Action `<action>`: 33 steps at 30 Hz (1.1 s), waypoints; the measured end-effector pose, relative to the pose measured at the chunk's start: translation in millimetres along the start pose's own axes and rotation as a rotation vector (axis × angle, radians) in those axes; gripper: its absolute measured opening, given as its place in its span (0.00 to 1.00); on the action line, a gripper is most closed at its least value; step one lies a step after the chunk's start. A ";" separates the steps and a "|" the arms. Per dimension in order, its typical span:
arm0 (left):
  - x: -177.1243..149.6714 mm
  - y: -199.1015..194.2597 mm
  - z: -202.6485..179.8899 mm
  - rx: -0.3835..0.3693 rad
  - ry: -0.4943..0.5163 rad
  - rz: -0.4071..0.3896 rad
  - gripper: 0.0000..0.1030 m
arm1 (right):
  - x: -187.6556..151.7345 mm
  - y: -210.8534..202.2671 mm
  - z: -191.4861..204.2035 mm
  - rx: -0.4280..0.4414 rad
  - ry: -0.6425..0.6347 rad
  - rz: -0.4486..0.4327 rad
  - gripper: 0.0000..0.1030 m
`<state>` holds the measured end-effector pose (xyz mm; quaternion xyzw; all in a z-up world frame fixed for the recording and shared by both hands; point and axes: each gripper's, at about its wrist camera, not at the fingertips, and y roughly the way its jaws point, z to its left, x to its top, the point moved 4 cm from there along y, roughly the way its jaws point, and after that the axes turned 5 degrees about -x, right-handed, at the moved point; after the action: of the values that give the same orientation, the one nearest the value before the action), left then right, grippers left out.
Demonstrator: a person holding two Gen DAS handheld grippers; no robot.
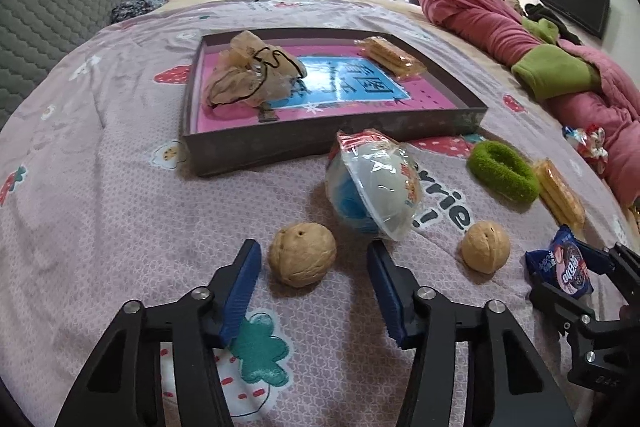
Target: Organize objects
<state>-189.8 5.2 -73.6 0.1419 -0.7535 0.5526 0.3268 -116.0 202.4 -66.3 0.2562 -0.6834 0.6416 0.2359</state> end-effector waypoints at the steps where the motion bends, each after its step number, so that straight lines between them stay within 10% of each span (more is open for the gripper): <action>1: -0.2 0.3 -0.8 -0.003 0.002 0.000 0.44 | 0.1 -0.1 0.2 0.001 -0.001 0.000 0.68; 33: -4.5 -21.5 0.2 -0.014 -0.054 -0.011 0.33 | -2.4 -21.3 6.9 0.081 -0.008 -0.040 0.61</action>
<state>-174.2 -3.2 -60.6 0.1586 -0.7650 0.5416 0.3104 -100.2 194.7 -52.2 0.2819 -0.6524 0.6629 0.2355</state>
